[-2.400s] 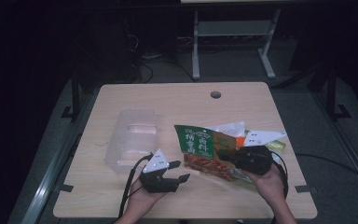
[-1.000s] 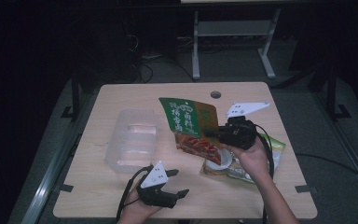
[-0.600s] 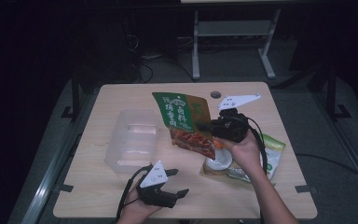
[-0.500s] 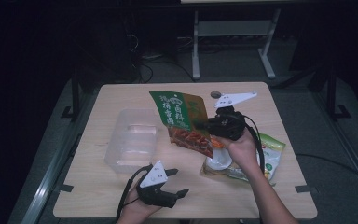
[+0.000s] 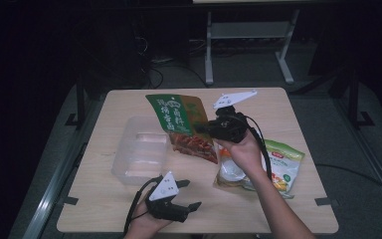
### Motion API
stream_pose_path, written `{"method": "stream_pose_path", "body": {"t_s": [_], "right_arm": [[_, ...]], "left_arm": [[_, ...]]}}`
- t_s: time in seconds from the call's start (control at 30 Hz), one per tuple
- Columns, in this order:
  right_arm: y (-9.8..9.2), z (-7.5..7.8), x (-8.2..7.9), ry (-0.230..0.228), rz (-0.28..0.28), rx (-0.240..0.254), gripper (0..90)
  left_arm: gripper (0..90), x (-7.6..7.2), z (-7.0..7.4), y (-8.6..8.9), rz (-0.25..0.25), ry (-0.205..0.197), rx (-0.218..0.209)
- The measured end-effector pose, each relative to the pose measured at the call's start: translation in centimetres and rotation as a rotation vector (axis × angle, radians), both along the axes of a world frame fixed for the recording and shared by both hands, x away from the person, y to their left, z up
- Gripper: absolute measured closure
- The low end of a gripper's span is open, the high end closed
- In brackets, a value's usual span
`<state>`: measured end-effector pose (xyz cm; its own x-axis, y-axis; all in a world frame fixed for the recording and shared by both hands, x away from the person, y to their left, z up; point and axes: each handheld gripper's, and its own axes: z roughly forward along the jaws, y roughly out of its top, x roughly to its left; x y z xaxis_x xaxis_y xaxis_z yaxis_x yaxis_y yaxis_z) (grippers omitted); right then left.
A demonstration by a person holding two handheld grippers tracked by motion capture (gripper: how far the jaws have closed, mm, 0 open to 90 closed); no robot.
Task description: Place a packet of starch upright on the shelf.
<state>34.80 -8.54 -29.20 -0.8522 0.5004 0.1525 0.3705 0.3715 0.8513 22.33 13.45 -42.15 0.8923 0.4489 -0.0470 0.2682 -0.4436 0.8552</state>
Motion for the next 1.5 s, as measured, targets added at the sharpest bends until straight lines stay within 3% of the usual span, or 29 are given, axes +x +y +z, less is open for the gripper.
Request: {"method": "stream_pose_path", "body": {"t_s": [0.8, 1.23, 1.5], "right_arm": [[5.8, 2.1, 3.9, -0.018, 0.028, 0.013, 89.7], [8.5, 2.1, 6.2, -0.027, 0.028, 0.016, 89.7], [11.4, 1.4, 8.3, -0.017, 0.019, 0.029, 89.7]], "left_arm": [[26.2, 0.1, 0.1, 0.4, 0.007, -0.003, -0.016], [26.2, 0.2, 0.1, 0.8, 0.014, -0.011, -0.004], [25.9, 0.2, 0.2, 0.8, 0.017, -0.008, -0.009]]}}
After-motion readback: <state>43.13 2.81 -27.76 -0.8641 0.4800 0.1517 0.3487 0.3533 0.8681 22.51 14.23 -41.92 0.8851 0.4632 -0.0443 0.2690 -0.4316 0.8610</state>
